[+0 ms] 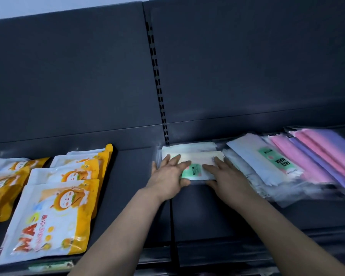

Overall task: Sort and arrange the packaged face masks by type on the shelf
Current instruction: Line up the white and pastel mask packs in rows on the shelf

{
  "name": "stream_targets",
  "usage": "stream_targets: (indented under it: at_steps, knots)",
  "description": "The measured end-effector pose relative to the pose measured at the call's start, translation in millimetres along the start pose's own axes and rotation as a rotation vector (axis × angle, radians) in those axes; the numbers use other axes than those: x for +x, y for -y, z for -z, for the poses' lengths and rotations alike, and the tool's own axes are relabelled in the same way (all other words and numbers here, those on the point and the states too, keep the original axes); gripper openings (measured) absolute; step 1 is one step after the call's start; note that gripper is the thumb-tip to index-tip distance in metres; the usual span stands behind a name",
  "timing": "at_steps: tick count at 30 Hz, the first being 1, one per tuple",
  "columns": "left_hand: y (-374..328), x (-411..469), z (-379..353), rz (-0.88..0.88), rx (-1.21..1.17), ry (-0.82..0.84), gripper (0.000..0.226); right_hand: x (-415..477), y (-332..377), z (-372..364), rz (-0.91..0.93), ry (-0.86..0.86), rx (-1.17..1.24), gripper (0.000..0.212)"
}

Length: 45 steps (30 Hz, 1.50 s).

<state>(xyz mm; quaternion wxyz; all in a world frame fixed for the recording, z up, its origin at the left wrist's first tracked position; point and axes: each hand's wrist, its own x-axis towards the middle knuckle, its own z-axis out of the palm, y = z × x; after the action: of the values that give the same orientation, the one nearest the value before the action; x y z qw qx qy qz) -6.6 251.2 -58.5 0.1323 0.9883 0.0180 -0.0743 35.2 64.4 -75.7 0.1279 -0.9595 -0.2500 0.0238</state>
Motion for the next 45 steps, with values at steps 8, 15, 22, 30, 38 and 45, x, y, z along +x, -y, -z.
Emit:
stream_targets:
  at_steps: [8, 15, 22, 30, 38, 45]
  knots:
    - [-24.7, 8.3, 0.3, 0.041, 0.025, -0.073, 0.056, -31.3, -36.7, 18.0, -0.049, -0.324, -0.091, 0.035]
    - [-132.8, 36.3, -16.0, 0.022, -0.630, -0.056, 0.014, -77.5, -103.1, 45.7, -0.299, -0.240, -0.147, 0.047]
    - [-175.0, 57.4, -26.1, 0.202, -1.060, -0.107, 0.014, -96.6, -115.3, 45.2, -0.170, -0.310, 0.010, 0.027]
    - [-145.6, 50.7, 8.9, 0.196, -1.051, -0.194, 0.025, -79.0, -114.1, 57.7, -0.081, -0.523, 0.208, 0.043]
    - [-60.0, 12.8, 50.7, 0.143, 0.103, -0.122, 0.037, -60.2, -51.6, 39.8, 0.206, -0.340, 0.179, 0.027]
    - [-34.1, -27.1, 18.7, -0.037, -0.008, 0.056, 0.079, -48.7, -23.2, 15.7, 0.195, -0.054, 0.143, 0.041]
